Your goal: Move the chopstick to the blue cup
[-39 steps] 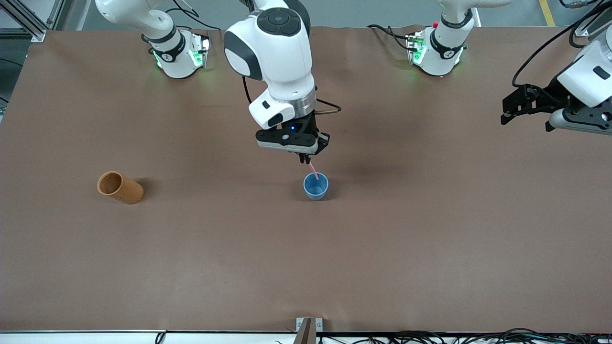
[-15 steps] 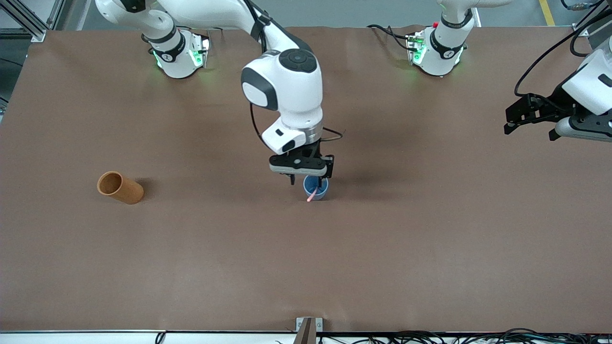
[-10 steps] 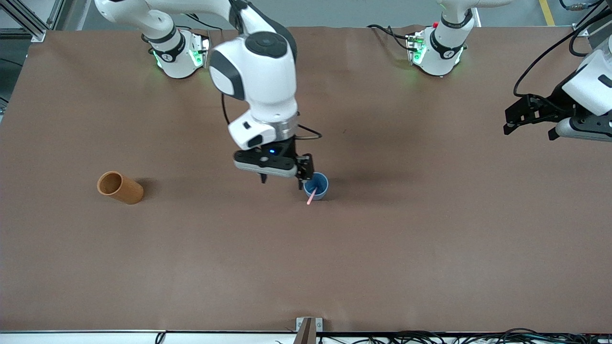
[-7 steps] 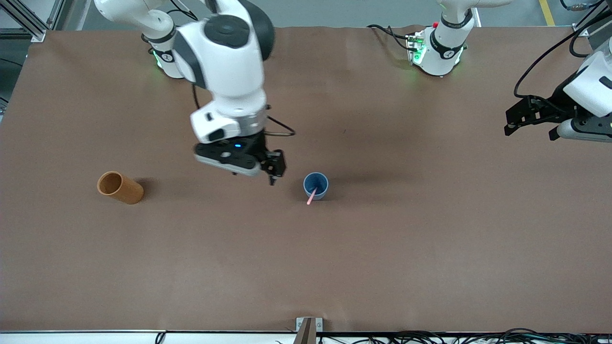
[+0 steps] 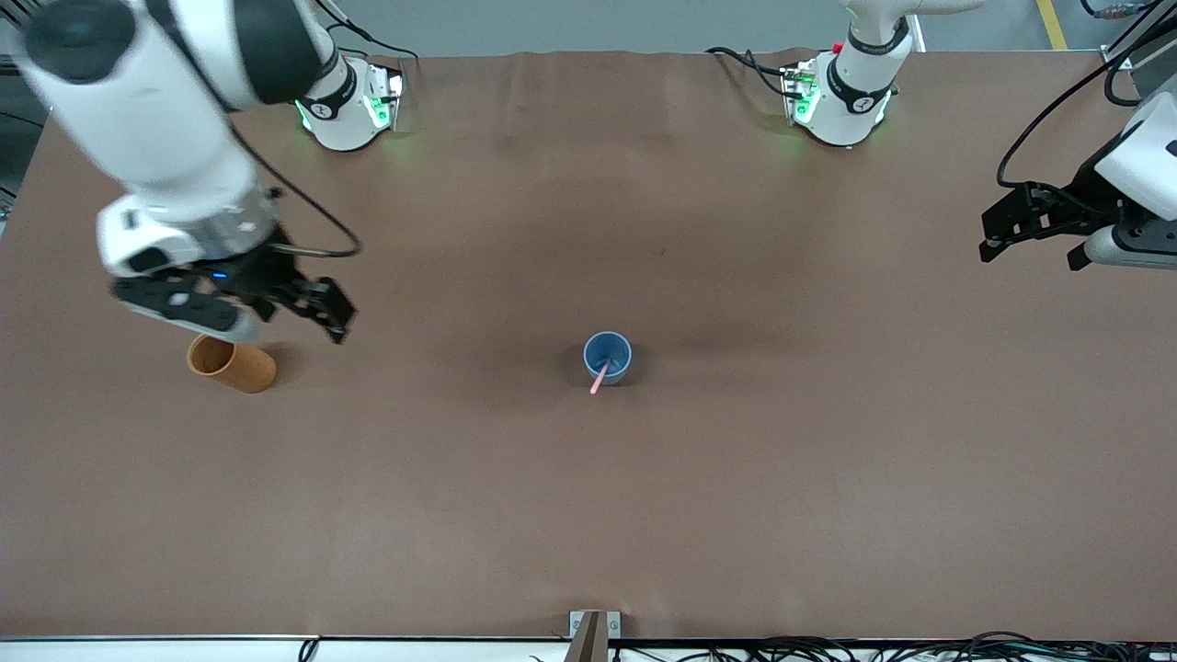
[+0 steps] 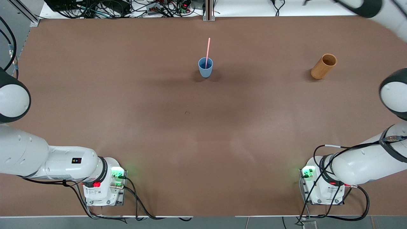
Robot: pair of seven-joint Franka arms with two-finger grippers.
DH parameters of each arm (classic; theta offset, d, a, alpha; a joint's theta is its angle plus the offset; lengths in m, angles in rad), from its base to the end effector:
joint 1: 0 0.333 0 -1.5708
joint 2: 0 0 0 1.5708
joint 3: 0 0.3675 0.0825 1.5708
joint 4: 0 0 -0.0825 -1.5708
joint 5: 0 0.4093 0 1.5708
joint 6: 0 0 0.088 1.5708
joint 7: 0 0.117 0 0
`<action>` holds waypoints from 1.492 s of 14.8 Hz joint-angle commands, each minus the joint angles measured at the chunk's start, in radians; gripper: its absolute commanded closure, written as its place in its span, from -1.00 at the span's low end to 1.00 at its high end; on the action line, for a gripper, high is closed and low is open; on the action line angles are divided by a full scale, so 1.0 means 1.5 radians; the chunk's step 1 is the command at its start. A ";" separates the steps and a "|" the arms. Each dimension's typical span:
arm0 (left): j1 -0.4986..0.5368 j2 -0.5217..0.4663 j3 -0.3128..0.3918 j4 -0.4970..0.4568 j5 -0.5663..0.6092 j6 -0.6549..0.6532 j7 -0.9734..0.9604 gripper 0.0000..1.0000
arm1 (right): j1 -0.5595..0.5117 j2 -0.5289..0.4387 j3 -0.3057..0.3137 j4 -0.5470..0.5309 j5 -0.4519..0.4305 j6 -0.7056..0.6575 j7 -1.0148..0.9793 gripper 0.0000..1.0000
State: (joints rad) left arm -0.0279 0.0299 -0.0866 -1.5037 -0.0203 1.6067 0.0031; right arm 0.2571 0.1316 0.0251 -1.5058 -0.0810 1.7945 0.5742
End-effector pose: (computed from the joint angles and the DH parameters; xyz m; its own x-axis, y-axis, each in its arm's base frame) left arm 0.5916 -0.0694 0.6854 0.9905 -0.1161 0.0732 -0.1180 -0.9928 0.0226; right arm 0.6259 0.1723 0.6401 0.9459 -0.2745 0.1729 -0.2754 -0.9611 -0.0196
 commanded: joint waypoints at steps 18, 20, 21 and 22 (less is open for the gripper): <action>-0.001 0.010 -0.003 0.011 0.012 -0.002 -0.007 -1.00 | -0.205 -0.077 0.011 0.027 0.034 -0.224 -0.331 -1.00; -0.001 0.011 -0.003 0.011 0.012 -0.002 -0.007 -1.00 | -0.207 -0.104 0.009 0.021 0.041 -0.250 -0.368 -1.00; -0.001 0.011 -0.003 0.011 0.012 -0.002 -0.007 -1.00 | -0.207 -0.111 0.005 0.016 0.041 -0.256 -0.382 -1.00; -0.001 0.011 -0.003 0.011 0.012 -0.002 -0.007 -1.00 | -0.202 -0.123 -0.008 0.006 0.041 -0.254 -0.384 -1.00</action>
State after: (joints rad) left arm -0.0279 0.0384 -0.0866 -1.5036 -0.0202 1.6067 0.0027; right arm -0.0329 -0.0011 0.0260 -1.4484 -0.0466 1.4122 0.0348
